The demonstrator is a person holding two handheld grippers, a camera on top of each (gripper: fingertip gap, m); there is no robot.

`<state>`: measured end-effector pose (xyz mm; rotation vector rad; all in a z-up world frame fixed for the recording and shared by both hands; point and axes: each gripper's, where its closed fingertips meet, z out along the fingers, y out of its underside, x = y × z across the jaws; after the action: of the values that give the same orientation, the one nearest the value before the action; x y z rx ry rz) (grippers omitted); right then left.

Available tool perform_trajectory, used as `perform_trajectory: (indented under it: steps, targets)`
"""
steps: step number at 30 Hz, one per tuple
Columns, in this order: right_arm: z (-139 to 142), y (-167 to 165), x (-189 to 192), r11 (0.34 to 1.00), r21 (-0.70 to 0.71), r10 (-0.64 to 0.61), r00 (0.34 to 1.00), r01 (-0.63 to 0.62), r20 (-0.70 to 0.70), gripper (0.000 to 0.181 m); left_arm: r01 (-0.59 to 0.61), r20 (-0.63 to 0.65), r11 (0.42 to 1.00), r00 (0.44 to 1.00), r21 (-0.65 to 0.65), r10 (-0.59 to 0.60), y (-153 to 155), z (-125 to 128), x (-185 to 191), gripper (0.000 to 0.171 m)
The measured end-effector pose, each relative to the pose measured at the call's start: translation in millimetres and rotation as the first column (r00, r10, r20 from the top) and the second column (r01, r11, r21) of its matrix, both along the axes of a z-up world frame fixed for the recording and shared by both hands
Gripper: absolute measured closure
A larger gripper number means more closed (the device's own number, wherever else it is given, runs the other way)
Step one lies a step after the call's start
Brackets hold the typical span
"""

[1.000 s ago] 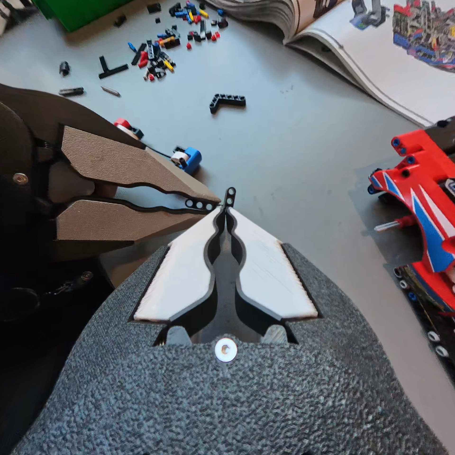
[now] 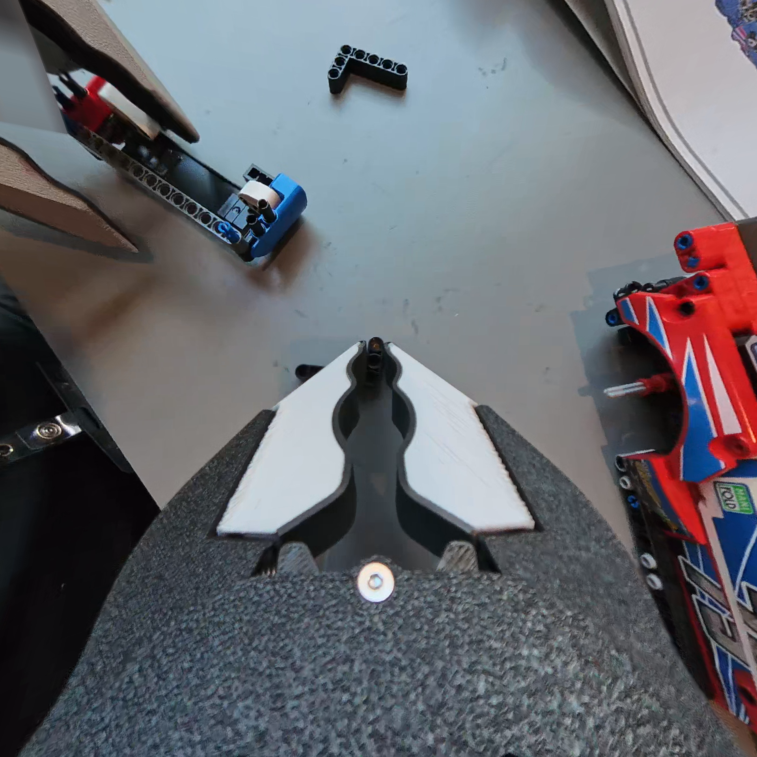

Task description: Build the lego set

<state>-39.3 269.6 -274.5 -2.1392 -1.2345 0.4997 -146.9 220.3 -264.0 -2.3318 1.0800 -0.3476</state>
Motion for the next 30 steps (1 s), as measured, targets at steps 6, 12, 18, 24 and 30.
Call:
perform_trajectory:
  steps: [6,12,18,24,30]
  targets:
    - [2,-1,9,0.985,0.109,0.123,0.989,-0.132,0.08,0.173,0.002,0.119,0.996,0.993,-0.086,0.008,-22,5,27,0.112]
    - [7,-2,13,0.981,0.112,0.153,0.985,-0.161,0.075,0.168,0.041,0.319,0.996,0.948,-0.082,-0.013,-19,42,42,0.115]
    - [14,-3,20,0.991,0.1,0.079,0.994,-0.087,0.076,0.167,-0.088,0.217,0.989,0.97,-0.119,0.113,9,32,-11,0.12]
    - [5,-1,19,0.998,0.048,0.045,0.994,-0.049,0.099,0.167,-0.006,0.201,0.974,0.978,-0.224,0.052,-17,11,-9,0.119]
    - [0,-3,18,0.996,0.031,0.083,0.988,-0.088,0.129,0.173,0.085,0.283,0.956,0.959,-0.282,-0.002,-42,10,26,0.119]
